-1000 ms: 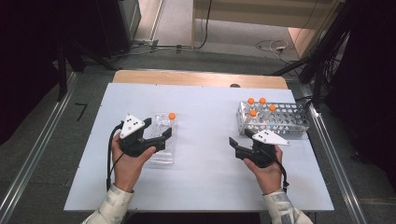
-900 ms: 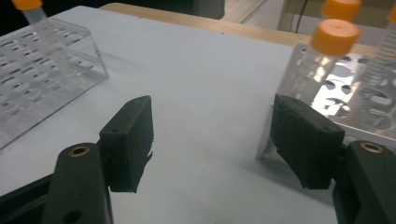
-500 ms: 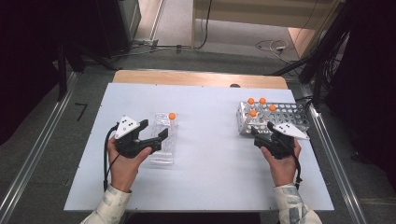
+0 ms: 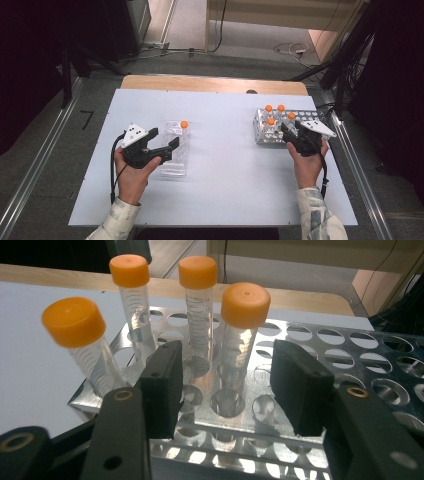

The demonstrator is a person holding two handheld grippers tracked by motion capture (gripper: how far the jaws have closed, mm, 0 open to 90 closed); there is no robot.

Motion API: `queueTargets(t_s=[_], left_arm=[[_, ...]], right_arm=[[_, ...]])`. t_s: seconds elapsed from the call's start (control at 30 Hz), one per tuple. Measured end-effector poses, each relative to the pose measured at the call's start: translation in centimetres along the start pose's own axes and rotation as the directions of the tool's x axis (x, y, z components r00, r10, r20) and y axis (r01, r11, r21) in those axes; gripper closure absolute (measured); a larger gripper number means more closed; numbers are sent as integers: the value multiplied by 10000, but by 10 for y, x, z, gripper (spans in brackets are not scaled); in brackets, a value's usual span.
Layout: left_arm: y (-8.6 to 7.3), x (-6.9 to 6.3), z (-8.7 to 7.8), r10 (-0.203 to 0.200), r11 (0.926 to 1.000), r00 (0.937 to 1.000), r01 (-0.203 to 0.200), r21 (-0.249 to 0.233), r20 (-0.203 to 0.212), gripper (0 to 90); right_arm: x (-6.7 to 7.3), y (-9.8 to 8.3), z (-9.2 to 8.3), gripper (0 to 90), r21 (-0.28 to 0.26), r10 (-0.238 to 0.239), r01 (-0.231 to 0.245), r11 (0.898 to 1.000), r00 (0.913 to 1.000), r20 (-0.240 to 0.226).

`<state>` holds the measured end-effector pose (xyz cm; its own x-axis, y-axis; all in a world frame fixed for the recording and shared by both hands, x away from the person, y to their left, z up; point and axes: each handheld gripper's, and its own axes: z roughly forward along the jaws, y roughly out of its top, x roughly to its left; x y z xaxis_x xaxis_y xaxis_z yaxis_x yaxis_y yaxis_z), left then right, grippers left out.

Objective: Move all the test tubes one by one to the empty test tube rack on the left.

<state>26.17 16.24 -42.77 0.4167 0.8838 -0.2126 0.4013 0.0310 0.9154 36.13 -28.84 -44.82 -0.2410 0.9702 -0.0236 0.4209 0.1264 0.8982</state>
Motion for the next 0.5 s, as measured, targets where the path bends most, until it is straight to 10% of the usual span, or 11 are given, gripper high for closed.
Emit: queueTargets(t_s=[0.5], left_arm=[[-1,3,1,-73,9999,10000,73,80,-11,183]], right_arm=[[-4,4,25,580,66,67,-67,10000,9999,80]])
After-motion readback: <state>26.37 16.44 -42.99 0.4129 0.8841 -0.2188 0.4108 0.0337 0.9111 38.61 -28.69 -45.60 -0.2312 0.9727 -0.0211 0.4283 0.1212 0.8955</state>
